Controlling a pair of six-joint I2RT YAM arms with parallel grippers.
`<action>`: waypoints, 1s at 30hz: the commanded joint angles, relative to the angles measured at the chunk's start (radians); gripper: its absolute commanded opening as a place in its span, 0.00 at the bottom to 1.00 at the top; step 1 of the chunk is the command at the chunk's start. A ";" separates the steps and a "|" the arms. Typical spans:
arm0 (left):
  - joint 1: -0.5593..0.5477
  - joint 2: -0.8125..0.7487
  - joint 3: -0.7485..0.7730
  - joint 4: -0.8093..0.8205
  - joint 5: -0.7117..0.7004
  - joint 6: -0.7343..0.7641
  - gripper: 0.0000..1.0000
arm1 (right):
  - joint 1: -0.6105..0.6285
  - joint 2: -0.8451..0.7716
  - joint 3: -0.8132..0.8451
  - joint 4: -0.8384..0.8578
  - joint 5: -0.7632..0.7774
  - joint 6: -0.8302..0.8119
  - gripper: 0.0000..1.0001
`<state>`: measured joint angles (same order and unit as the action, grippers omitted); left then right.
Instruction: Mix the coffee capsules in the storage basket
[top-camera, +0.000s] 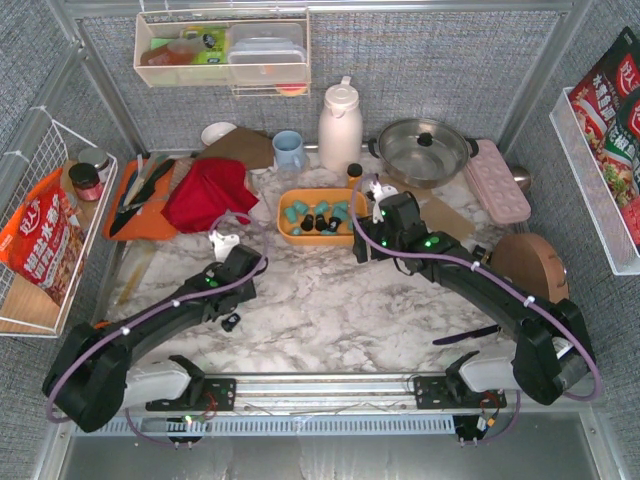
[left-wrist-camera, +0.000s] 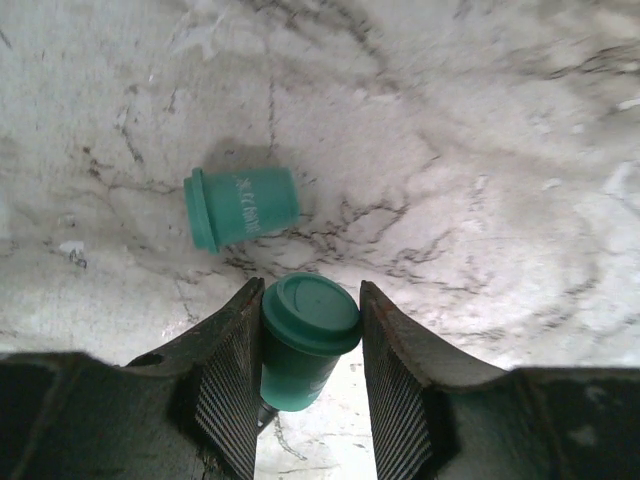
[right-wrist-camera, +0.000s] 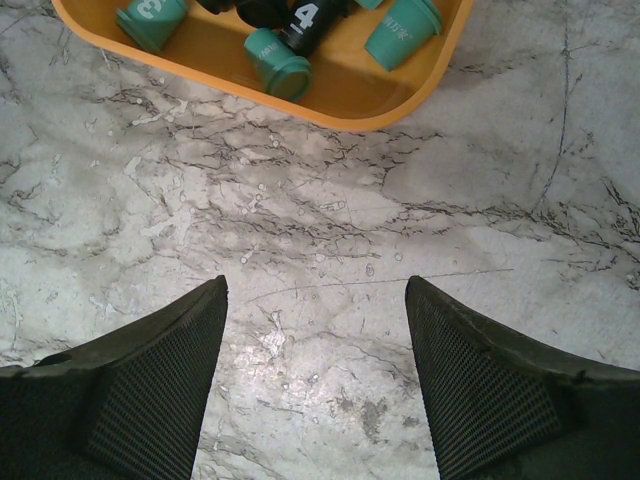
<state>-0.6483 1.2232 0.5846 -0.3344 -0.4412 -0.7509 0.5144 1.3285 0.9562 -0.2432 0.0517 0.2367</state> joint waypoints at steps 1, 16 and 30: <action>-0.001 -0.066 0.020 0.061 0.055 0.074 0.41 | 0.001 -0.004 0.018 -0.013 -0.001 -0.008 0.76; -0.004 -0.047 -0.054 1.033 0.472 0.524 0.40 | 0.002 -0.087 0.120 -0.118 -0.106 -0.003 0.76; -0.010 0.204 0.019 1.489 0.501 0.382 0.38 | 0.056 -0.202 -0.058 0.163 -0.335 -0.120 0.74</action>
<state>-0.6594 1.4143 0.5556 1.0416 0.1890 -0.2131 0.5362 1.1744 1.0187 -0.2840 -0.1764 0.2329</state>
